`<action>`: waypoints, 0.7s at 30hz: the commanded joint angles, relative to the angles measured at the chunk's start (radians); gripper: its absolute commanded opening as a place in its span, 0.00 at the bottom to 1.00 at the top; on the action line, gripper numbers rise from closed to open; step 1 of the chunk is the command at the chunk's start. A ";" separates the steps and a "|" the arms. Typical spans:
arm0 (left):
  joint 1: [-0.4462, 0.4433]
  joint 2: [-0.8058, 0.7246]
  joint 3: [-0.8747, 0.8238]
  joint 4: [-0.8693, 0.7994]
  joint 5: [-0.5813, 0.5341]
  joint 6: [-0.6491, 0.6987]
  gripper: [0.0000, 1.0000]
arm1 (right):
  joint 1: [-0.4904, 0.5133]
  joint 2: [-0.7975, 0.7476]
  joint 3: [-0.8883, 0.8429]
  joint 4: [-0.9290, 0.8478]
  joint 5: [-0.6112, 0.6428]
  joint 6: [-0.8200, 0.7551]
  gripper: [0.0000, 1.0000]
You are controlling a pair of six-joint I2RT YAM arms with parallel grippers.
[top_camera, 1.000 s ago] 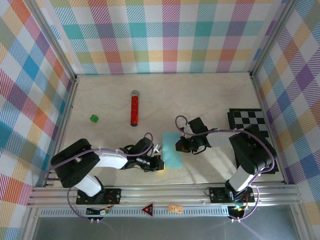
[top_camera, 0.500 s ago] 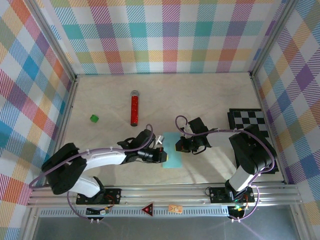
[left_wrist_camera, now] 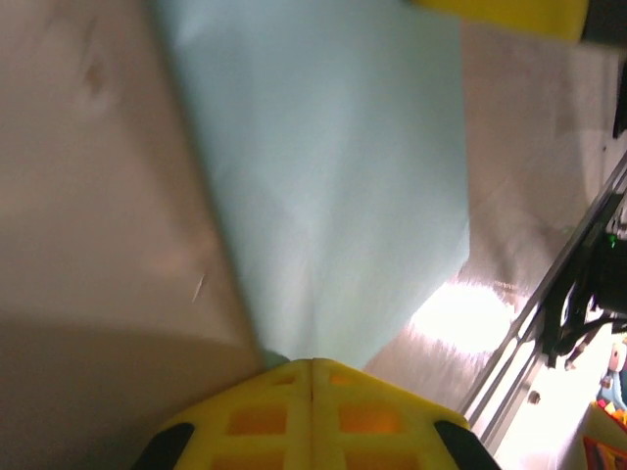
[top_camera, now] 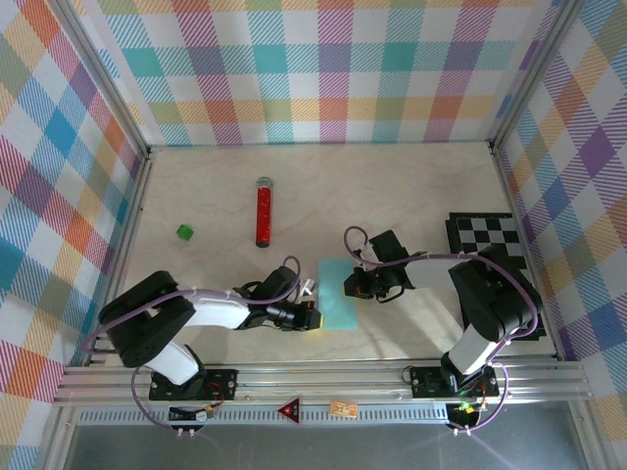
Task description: Fold a paper plane with a square sheet of paper (pick it up from the middle)
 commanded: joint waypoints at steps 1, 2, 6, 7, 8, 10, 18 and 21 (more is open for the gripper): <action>-0.028 -0.065 -0.062 -0.137 -0.008 0.064 0.04 | -0.010 0.038 -0.044 -0.122 0.134 -0.014 0.00; -0.042 -0.085 -0.055 -0.179 -0.030 0.097 0.04 | -0.010 0.039 -0.042 -0.122 0.131 -0.014 0.00; -0.073 -0.173 -0.022 -0.303 -0.139 0.158 0.04 | -0.010 0.033 -0.037 -0.112 0.105 -0.025 0.00; -0.073 -0.207 -0.022 -0.313 -0.168 0.153 0.04 | -0.010 0.029 -0.030 -0.110 0.093 -0.025 0.00; -0.073 -0.240 -0.022 -0.314 -0.195 0.146 0.04 | -0.008 0.023 -0.024 -0.105 0.077 -0.026 0.00; -0.067 -0.287 -0.019 -0.311 -0.228 0.137 0.04 | -0.008 0.004 -0.013 -0.082 0.038 -0.027 0.00; 0.109 -0.215 0.099 -0.192 -0.176 0.037 0.04 | 0.003 -0.176 0.019 0.010 -0.017 0.055 0.23; 0.169 -0.132 0.167 -0.124 -0.111 0.008 0.07 | 0.002 -0.281 -0.011 -0.041 0.050 0.113 0.27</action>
